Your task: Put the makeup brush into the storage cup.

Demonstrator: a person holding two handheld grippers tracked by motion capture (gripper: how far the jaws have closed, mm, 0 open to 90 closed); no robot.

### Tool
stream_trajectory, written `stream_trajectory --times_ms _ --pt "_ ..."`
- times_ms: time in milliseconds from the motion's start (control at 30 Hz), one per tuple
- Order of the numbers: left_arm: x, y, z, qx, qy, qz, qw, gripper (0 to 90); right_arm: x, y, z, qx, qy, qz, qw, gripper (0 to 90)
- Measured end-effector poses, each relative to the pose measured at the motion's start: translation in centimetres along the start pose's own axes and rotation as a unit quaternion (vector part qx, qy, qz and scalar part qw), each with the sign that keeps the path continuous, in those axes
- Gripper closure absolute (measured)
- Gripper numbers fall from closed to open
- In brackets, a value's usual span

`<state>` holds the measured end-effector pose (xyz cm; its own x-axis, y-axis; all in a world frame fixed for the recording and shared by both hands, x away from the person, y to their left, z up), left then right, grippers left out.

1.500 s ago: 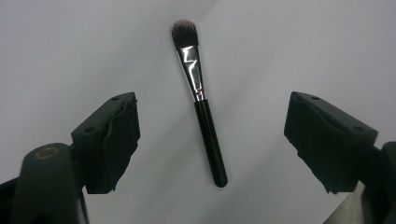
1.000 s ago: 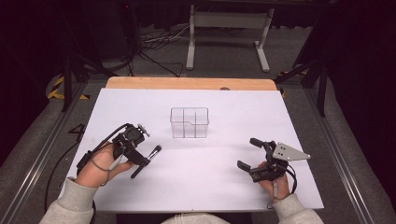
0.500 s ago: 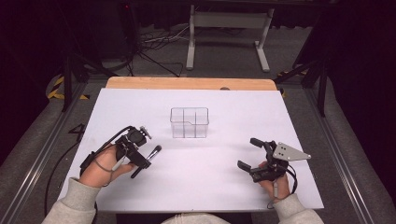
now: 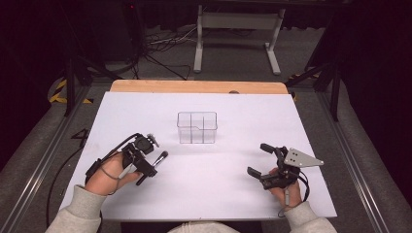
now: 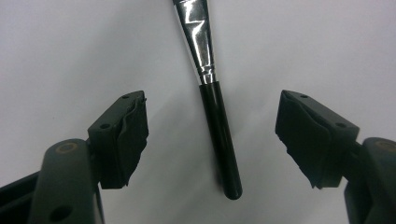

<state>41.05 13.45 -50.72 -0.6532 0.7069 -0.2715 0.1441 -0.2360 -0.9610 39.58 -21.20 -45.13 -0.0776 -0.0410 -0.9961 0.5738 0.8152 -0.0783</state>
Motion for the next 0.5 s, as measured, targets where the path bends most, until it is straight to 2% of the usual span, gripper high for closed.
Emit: stream_trajectory --times_ms 300,500 --pt "0.14 0.5 0.18 0.005 -0.001 -0.006 1.0 34.7 -0.03 -0.03 0.03 0.0 0.0 0.001 1.0 0.5" --pt "0.34 0.74 0.08 -0.002 0.003 -0.013 0.9999 42.8 -0.05 -0.05 0.03 -0.001 0.002 0.002 1.0 0.5"
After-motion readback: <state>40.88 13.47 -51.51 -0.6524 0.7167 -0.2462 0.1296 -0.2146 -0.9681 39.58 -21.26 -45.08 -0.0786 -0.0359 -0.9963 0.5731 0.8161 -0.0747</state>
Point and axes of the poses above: each handheld gripper's, and its own axes: y roughly forward along the jaws, x roughly out of its underside, z roughly to its right, the point moved 10 cm from there along y, roughly forward along the jaws, and after that the axes turned 5 degrees about z, right-handed, at the moved point
